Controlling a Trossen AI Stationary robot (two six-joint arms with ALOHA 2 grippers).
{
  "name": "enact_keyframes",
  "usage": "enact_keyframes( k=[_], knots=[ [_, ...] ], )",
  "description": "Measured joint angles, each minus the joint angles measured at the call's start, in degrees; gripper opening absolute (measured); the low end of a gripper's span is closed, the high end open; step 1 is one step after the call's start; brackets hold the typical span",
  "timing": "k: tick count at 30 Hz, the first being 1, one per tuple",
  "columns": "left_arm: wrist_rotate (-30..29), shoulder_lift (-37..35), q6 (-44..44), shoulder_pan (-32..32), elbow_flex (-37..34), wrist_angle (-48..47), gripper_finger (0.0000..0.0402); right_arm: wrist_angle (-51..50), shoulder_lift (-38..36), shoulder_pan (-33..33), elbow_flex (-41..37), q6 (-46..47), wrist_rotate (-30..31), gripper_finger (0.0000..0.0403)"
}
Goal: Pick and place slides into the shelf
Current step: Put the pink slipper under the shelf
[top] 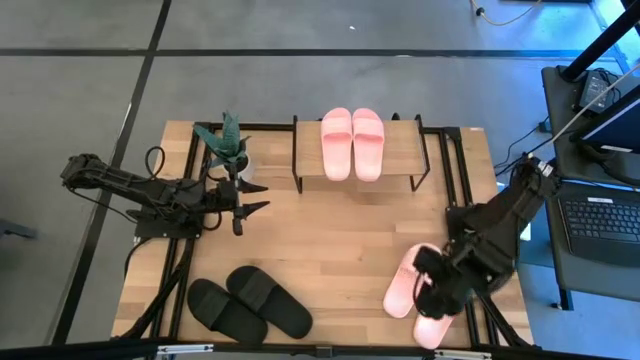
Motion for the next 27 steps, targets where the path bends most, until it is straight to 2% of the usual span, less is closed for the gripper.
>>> enact_keyframes(
  k=[3, 10, 17, 23, 27],
  knots=[
    [0.0, 0.0, 0.3, 0.0, 0.0, 0.0, 0.0166, 4.4, 0.6, 4.0, -3.2, 4.0, -0.5, 0.0210],
    [0.0, 0.0, 1.9, 0.0, 0.0, 0.0, 0.0166, 4.6, 7.0, 9.9, -4.8, 7.3, -2.5, 0.0210],
    [0.0, 0.0, 1.9, 0.0, 0.0, 0.1, 0.0166, 1.6, 15.1, 12.0, -4.8, 7.3, -7.8, 0.0210],
    [0.0, 0.0, 1.9, 0.0, 0.0, 0.1, 0.0166, 1.0, 18.3, 12.5, -4.8, 7.2, -8.0, 0.0210],
    [0.0, 0.0, 2.0, 0.0, 0.0, 0.1, 0.0166, -4.7, 20.3, 12.4, -4.8, 7.2, -8.0, 0.0210]
  ],
)
